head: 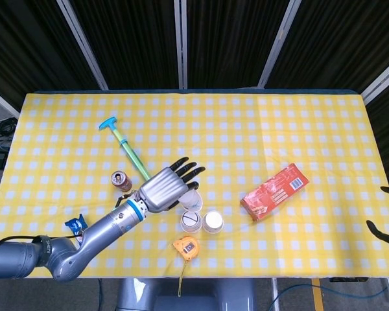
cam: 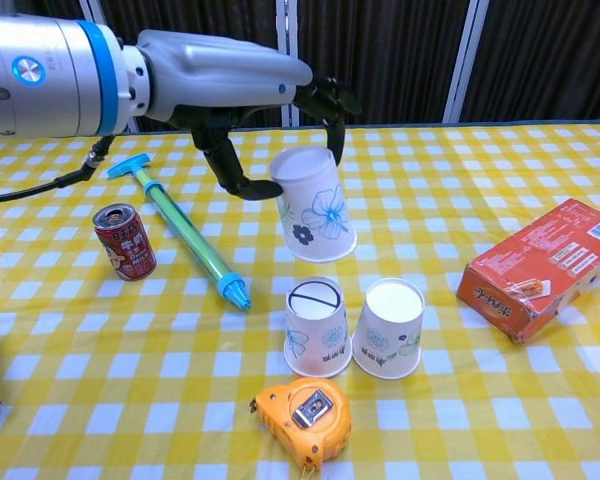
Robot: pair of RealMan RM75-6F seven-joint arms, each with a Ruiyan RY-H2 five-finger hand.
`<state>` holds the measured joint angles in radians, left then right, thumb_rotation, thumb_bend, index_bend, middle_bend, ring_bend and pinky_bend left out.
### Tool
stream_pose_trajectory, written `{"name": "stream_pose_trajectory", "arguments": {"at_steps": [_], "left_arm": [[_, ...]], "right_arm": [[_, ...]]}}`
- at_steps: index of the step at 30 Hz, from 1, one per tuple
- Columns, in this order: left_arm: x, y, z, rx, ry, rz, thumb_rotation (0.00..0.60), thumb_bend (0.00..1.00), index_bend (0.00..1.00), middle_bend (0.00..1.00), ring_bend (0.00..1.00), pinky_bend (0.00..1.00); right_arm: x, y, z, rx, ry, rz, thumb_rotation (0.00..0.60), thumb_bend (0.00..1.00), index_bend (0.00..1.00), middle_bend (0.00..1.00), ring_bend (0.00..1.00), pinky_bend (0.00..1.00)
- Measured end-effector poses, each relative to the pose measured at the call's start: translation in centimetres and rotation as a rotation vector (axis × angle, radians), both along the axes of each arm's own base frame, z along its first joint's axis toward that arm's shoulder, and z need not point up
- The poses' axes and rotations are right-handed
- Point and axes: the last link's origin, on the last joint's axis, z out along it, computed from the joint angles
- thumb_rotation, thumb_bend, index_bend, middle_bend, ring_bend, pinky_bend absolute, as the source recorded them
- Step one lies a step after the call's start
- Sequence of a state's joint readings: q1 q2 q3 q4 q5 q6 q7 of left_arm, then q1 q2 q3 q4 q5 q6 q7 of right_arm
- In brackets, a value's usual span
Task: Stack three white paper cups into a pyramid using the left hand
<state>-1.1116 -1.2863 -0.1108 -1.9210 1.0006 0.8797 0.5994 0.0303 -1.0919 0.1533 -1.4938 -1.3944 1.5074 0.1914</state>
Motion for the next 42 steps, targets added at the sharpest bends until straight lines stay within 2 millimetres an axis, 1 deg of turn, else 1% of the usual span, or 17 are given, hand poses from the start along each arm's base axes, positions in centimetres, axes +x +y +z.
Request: {"name": "stream_pose_trajectory", "arguments": {"at_steps": [8,21,24,29,32,35,42], "left_arm": [[1.5,-1.1,-1.8,-0.050,-0.002,-0.024,0.600,0.45,0.39,0.00,0.00,0.00],[3.1,-2.0,-3.7,-0.080,0.045,-0.043,0.600,0.45,0.37,0.00,0.00,0.00],[3.2,-2.0,-3.9,-0.081,0.052,-0.046,0.600,0.45,0.31,0.00,0.00,0.00],[3.2,-2.0,-4.2,-0.082,0.076,-0.037,0.600,0.44,0.15,0.00,0.00,0.00],[3.3,-2.0,-4.2,-0.084,0.086,-0.031,0.600,0.43,0.08,0.00,0.00,0.00],[3.4,-2.0,-4.0,-0.083,0.079,-0.026,0.600,0.42,0.05,0.00,0.00,0.00],[3.5,-1.8,-3.0,-0.069,0.044,-0.015,0.600,0.42,0.03,0.00,0.00,0.00]], "right_arm": [[-0.1,0.1,0.3,-0.006,-0.009,0.002,0.600,0.09,0.25,0.00,0.00,0.12],[-0.3,0.1,0.7,-0.017,-0.021,-0.001,0.600,0.09,0.25,0.00,0.00,0.12],[-0.3,0.1,0.7,-0.018,-0.022,-0.002,0.600,0.09,0.25,0.00,0.00,0.12],[-0.2,0.2,0.8,-0.021,-0.021,-0.002,0.600,0.09,0.25,0.00,0.00,0.12],[-0.2,0.2,0.8,-0.020,-0.020,-0.001,0.600,0.09,0.25,0.00,0.00,0.12],[-0.2,0.2,0.7,-0.020,-0.017,0.000,0.600,0.09,0.25,0.00,0.00,0.12],[-0.1,0.3,0.6,-0.017,-0.010,0.002,0.600,0.09,0.25,0.00,0.00,0.12]]}}
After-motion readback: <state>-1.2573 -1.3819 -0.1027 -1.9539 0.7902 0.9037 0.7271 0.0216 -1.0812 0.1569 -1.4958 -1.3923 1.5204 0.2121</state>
